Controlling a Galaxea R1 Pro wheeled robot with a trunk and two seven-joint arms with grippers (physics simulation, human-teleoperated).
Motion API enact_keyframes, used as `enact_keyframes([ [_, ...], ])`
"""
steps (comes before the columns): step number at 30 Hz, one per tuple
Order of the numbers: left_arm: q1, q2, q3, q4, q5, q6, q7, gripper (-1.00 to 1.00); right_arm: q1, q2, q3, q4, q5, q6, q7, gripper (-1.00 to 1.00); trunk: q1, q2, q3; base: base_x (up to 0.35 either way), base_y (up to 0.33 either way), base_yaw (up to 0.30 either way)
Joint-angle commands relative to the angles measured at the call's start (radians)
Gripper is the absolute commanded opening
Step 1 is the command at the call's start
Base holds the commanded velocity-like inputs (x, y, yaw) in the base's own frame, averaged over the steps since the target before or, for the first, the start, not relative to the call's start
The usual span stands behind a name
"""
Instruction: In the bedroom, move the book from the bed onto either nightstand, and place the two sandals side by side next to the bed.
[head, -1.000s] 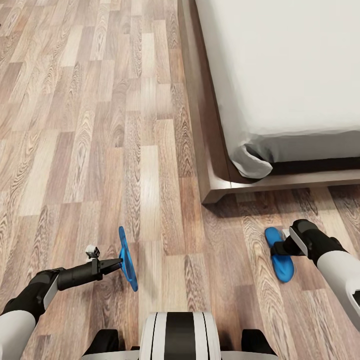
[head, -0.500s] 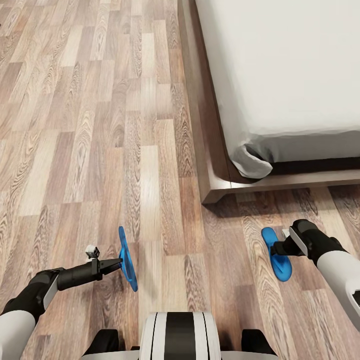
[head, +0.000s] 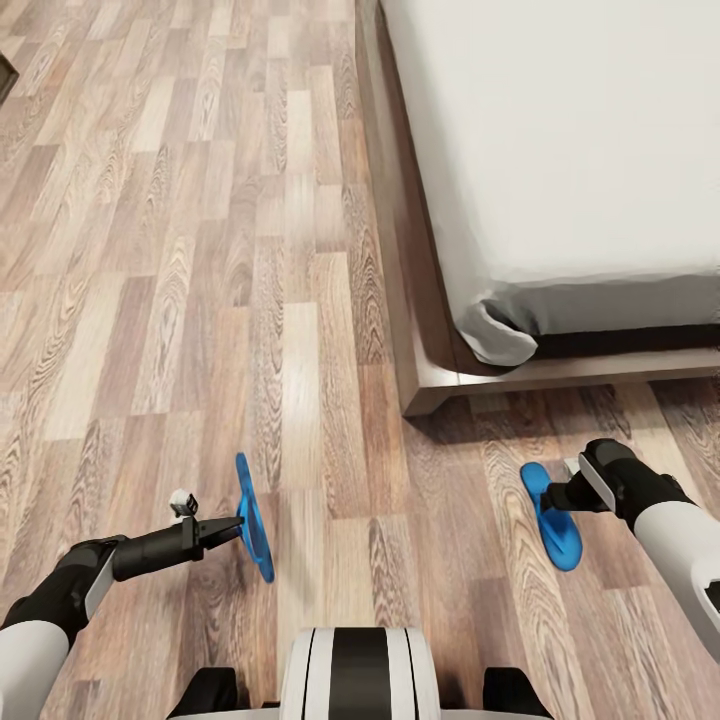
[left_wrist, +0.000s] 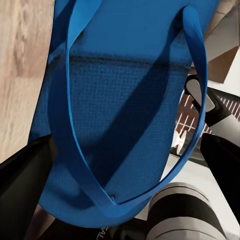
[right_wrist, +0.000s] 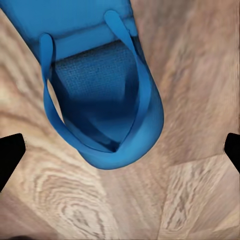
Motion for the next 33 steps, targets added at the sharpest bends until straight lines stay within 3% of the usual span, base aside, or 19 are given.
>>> enact_keyframes([
  [1, 0.0, 0.0, 0.0, 0.0, -0.001, 0.01, -0.003, -1.0, 0.0, -0.002, 0.006, -0.001, -0.009, 0.003, -0.001, 1.0, -0.001, 0.0, 0.003, 0.0, 0.0, 0.0],
  [9, 0.0, 0.001, 0.0, 0.0, -0.006, 0.008, 0.001, -1.0, 0.0, -0.009, -0.014, 0.0, -0.012, 0.001, 0.006, 1.0, -0.004, 0.002, 0.034, 0.0, 0.0, 0.0],
  [12, 0.0, 0.001, 0.0, 0.0, -0.009, 0.006, 0.009, -1.0, 0.0, -0.012, -0.043, 0.004, -0.013, -0.001, 0.009, 1.0, -0.005, 0.003, 0.046, 0.0, 0.0, 0.0],
  [18, 0.0, 0.001, -0.002, 0.0, -0.01, 0.001, 0.07, -1.0, 0.001, -0.029, -0.131, 0.028, -0.012, -0.002, 0.01, 1.0, -0.008, 0.004, 0.069, 0.0, 0.0, 0.0],
  [22, 0.0, 0.001, -0.002, 0.0, -0.01, -0.006, 0.105, -1.0, 0.001, -0.049, -0.18, 0.052, -0.013, -0.003, 0.011, 1.0, -0.01, 0.005, 0.085, 0.0, 0.0, 0.0],
  [27, 0.0, 0.001, -0.002, 0.0, -0.01, -0.018, 0.144, -1.0, 0.001, -0.082, -0.269, 0.099, -0.014, -0.005, 0.019, 1.0, -0.012, 0.006, 0.104, 0.0, 0.0, 0.0],
  [33, 0.0, 0.0, -0.001, 0.0, -0.01, -0.03, 0.186, -1.0, 0.003, -0.103, -0.336, 0.162, -0.014, -0.04, 0.035, 1.0, -0.015, 0.008, 0.127, 0.0, 0.0, 0.0],
])
